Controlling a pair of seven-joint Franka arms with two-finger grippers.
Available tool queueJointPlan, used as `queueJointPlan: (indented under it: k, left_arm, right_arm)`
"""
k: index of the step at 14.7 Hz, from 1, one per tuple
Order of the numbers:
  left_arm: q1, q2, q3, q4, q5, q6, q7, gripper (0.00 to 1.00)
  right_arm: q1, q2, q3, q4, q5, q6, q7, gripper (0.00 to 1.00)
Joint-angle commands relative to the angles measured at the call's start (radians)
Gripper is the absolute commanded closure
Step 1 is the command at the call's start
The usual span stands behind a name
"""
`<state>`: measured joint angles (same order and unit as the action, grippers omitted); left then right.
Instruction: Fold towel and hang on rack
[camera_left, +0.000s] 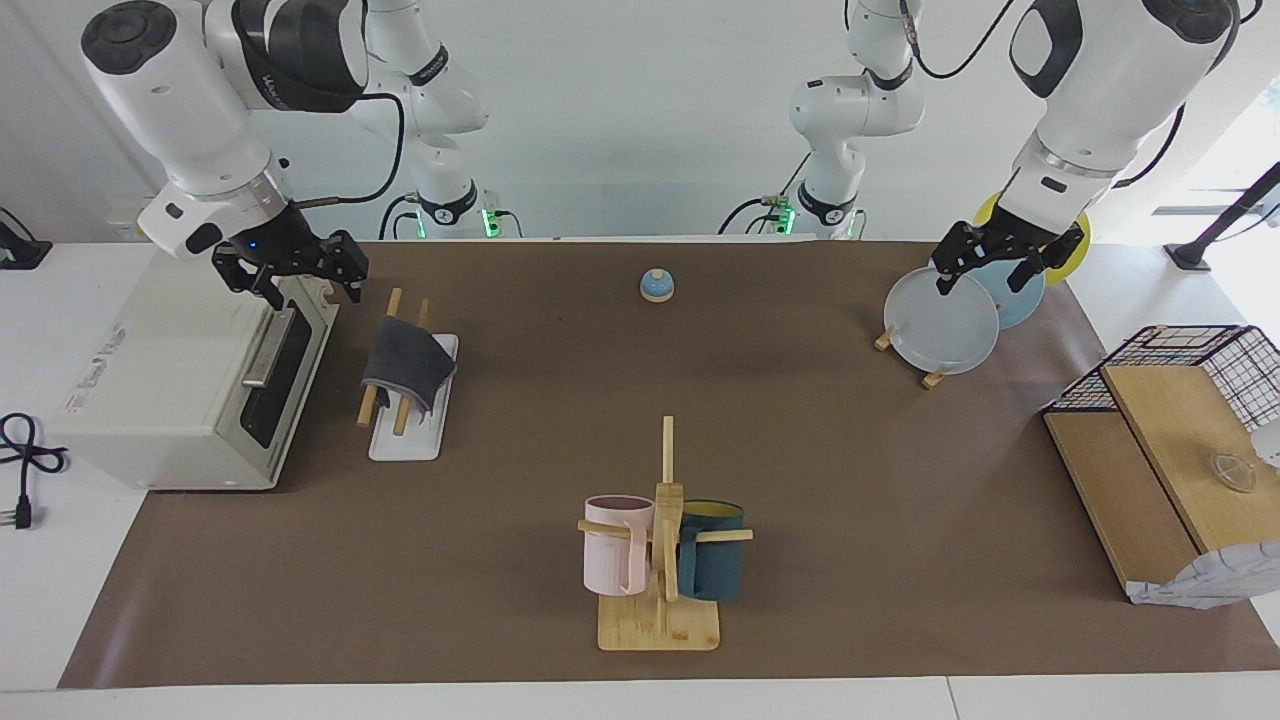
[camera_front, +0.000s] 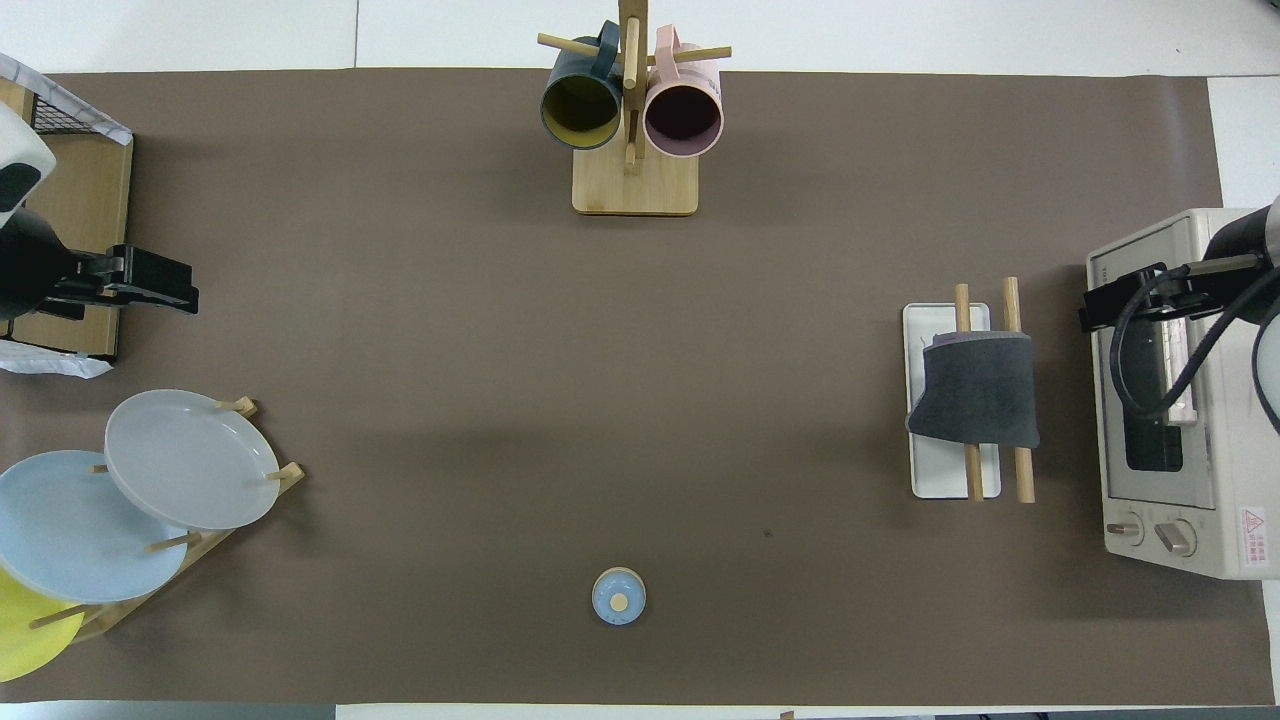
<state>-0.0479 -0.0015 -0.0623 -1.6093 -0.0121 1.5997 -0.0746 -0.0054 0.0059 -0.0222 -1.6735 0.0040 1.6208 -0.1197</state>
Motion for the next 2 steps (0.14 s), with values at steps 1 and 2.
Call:
queueJointPlan:
  k: [1, 2]
  left_arm:
    - [-0.007, -0.022, 0.009, -0.015, 0.020, 0.000, 0.002, 0.00]
    - [-0.007, -0.020, 0.009, -0.015, 0.020, 0.000, 0.002, 0.00]
  right_arm:
    - [0.004, -0.006, 0.002, 0.003, -0.022, -0.007, 0.018, 0.00]
    - [0.004, -0.006, 0.002, 0.003, -0.022, -0.007, 0.018, 0.00]
